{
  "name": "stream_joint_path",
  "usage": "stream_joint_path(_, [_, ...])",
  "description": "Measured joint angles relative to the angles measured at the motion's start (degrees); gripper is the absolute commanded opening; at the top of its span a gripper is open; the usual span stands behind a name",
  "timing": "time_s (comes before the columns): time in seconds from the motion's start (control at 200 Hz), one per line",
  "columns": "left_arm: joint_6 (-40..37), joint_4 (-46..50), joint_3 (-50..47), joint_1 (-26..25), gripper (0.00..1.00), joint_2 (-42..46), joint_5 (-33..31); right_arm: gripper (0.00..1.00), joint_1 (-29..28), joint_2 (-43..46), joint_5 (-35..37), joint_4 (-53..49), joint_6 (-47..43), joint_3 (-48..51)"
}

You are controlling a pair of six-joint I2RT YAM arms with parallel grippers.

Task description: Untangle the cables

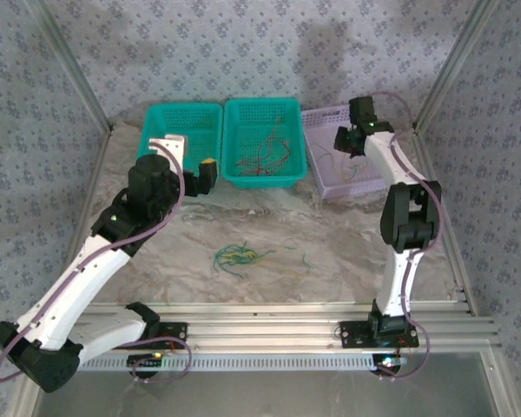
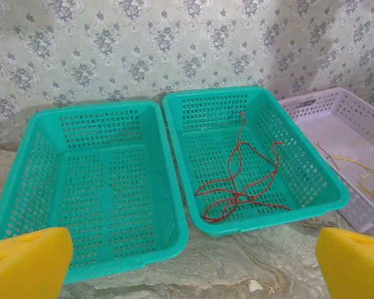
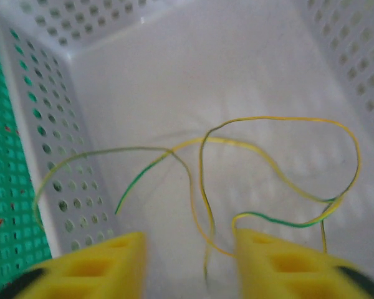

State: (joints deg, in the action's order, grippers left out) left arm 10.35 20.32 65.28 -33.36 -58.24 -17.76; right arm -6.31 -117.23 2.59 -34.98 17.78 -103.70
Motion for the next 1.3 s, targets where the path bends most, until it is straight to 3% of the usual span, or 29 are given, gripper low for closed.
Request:
stream_joint_path(0.13, [0.00, 0.00, -0.13, 0.00, 1.00, 0.00, 0.42, 0.67, -1.27, 0.37, -3.52, -0.44, 1.92, 0.00])
stream_joint_path(0.35, [0.00, 0.02, -0.22, 0.00, 1.00, -0.07, 0.59, 0.67, -3.02, -0.94, -8.85, 0.15, 6.67, -2.73])
stream_joint_path(0.49, [-0.02, 0.02, -0.26, 0.00, 1.00, -0.07, 0.59, 0.67, -3.23, -6.56, -6.86, -1.40, 6.82, -8.79])
stream_joint_path(0.899, [-0.02, 0.00, -0.31, 0.00, 1.00, -0.50, 0.59, 0.67, -3.78, -10.64, 1.25, -3.21, 4.11, -10.60])
stream_joint_path(1.299, [-0.04, 0.02, -0.44, 0.26, 1.00, -0.81, 0.61, 0.68, -4.35, -18.71, 2.86, -4.20, 1.64, -17.07])
